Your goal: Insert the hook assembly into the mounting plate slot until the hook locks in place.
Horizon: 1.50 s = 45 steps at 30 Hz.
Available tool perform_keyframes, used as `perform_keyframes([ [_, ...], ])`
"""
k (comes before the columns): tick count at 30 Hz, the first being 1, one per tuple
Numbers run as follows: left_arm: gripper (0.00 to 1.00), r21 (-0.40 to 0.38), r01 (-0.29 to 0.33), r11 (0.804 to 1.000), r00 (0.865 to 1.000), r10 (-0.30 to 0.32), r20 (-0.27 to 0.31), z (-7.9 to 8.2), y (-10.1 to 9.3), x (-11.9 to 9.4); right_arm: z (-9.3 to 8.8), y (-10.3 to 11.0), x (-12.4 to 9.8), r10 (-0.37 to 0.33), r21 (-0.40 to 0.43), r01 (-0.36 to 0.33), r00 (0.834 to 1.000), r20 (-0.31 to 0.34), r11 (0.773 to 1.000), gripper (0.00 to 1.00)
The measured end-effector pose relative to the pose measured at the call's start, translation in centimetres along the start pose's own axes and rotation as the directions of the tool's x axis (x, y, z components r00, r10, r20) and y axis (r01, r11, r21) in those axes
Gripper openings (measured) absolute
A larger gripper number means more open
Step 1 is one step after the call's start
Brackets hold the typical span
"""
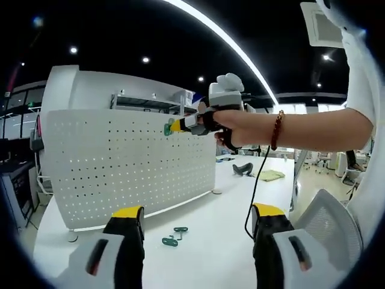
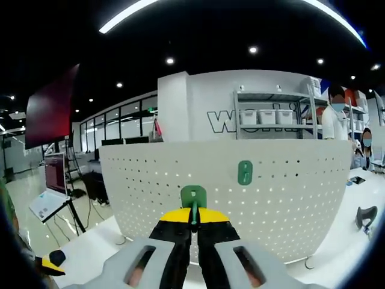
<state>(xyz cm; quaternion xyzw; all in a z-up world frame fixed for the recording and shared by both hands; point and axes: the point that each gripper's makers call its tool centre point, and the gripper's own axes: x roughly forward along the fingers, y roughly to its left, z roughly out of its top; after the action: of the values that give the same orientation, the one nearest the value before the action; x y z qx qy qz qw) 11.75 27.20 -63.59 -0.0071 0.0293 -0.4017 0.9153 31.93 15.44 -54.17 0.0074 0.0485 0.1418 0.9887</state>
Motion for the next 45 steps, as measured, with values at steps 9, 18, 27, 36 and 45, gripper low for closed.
perform_keyframes([
  [9,0.79,0.022,0.022,1.0,1.0,-0.022,-0.007,0.3,-0.1,-0.3,0.1,-0.9,1.3,-0.048,0.028,0.048,0.999,-0.018,0.998,0.01],
  [18,0.84,0.027,0.022,0.999,1.0,-0.022,-0.01,0.1,0.6,-0.5,0.6,-1.2,2.7,-0.074,0.041,0.075,0.997,-0.015,0.996,0.01],
  [27,0.85,0.022,0.02,1.0,1.0,-0.02,-0.014,-0.2,1.0,-0.9,2.0,-1.8,4.3,-0.094,0.053,0.094,0.996,-0.005,0.994,0.01],
  [36,0.86,0.016,0.032,0.999,0.999,-0.032,-0.02,-0.4,1.0,-1.0,2.6,-2.6,5.7,-0.111,0.038,0.112,0.994,-0.012,0.993,0.01],
  [45,0.88,0.02,0.023,1.0,1.0,-0.023,-0.017,-0.2,1.6,-0.8,2.0,-2.6,6.7,-0.117,0.042,0.119,0.993,-0.033,0.992,0.01],
])
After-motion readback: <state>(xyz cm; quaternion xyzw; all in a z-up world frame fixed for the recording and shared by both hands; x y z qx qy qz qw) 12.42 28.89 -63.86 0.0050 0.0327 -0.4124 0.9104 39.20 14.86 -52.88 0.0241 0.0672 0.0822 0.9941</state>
